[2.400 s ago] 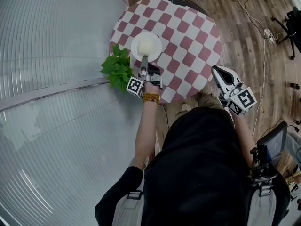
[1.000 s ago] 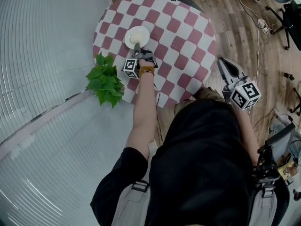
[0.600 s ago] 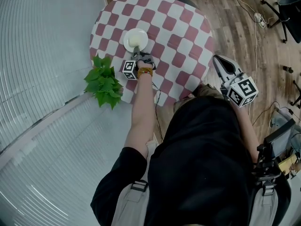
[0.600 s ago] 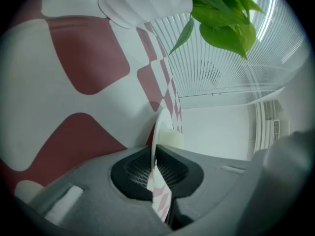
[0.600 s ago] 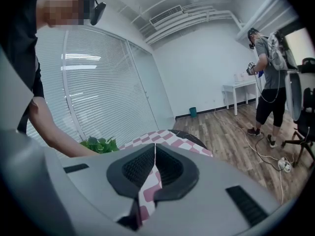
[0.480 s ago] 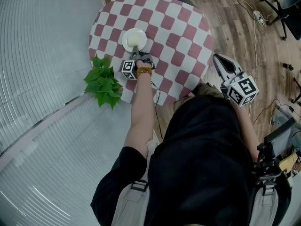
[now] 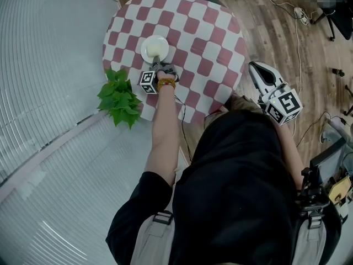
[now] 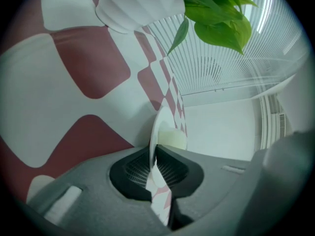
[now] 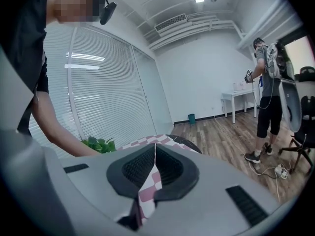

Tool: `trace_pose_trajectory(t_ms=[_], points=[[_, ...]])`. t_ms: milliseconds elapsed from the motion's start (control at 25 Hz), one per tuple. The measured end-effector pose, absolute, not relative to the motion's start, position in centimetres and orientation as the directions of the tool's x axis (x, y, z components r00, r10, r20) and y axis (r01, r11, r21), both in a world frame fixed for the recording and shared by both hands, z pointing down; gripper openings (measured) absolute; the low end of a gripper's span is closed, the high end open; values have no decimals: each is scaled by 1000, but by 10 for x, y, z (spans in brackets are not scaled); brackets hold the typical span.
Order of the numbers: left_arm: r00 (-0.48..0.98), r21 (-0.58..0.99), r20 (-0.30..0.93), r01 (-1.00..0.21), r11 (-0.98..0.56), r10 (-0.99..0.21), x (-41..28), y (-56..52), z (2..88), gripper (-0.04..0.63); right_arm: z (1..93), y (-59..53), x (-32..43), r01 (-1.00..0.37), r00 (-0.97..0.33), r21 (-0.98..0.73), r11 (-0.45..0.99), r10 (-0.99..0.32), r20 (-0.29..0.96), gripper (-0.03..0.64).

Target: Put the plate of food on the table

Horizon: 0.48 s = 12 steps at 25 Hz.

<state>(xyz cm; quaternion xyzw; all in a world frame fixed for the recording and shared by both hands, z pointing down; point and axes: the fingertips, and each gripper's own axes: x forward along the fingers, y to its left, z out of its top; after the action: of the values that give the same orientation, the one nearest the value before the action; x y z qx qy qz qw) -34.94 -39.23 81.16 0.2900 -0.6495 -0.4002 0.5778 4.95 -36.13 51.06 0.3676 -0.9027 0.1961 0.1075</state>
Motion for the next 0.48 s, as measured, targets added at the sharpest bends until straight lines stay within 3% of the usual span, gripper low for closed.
trace_pose_trajectory(t_ms=[480], points=[[-121,810,586,73,581,-802,-340,-381,810,23,513,-349,79,-744,-667,-275,609,-661,343,14]])
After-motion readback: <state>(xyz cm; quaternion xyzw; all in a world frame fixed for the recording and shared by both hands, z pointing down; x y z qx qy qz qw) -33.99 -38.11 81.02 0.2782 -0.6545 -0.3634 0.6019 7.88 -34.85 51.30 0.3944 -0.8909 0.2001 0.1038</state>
